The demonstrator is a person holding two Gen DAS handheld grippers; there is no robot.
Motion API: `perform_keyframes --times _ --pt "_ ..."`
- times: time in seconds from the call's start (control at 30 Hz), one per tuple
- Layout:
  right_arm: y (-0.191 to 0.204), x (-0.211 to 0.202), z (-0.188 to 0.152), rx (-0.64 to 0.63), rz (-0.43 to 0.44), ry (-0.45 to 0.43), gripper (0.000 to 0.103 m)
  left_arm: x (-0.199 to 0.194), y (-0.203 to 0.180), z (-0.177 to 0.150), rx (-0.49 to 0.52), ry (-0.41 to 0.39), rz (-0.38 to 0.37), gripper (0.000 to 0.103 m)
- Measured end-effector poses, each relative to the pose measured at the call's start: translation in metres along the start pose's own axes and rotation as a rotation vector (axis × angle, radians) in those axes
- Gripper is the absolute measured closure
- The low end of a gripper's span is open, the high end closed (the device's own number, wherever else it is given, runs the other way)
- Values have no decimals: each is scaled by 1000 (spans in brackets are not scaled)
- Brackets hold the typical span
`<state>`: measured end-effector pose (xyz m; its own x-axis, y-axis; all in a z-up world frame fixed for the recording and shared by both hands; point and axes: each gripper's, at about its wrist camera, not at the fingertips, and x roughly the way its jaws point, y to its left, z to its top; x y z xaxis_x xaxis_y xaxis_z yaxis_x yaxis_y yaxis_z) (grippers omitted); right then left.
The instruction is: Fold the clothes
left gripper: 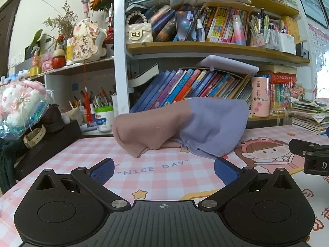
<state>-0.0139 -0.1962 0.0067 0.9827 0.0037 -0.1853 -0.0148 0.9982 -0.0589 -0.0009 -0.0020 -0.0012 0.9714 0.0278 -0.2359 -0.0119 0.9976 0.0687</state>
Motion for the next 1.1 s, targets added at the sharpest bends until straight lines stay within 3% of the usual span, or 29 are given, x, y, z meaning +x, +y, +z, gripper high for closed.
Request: perform_keyframes --times 0.17,0.53,0.83,1.1 --pt "4 -1 -1 -20 4 -11 0 -1 1 -1 -5 -6 15 0" --pt "0 10 -2 -6 12 51 0 -4 -1 0 11 -24 38 0" --pt "12 7 -3 -86 22 31 0 -5 -5 1 31 -26 47 0" --pt "4 4 -3 -36 37 5 0 -5 -4 -1 30 -26 47 0"
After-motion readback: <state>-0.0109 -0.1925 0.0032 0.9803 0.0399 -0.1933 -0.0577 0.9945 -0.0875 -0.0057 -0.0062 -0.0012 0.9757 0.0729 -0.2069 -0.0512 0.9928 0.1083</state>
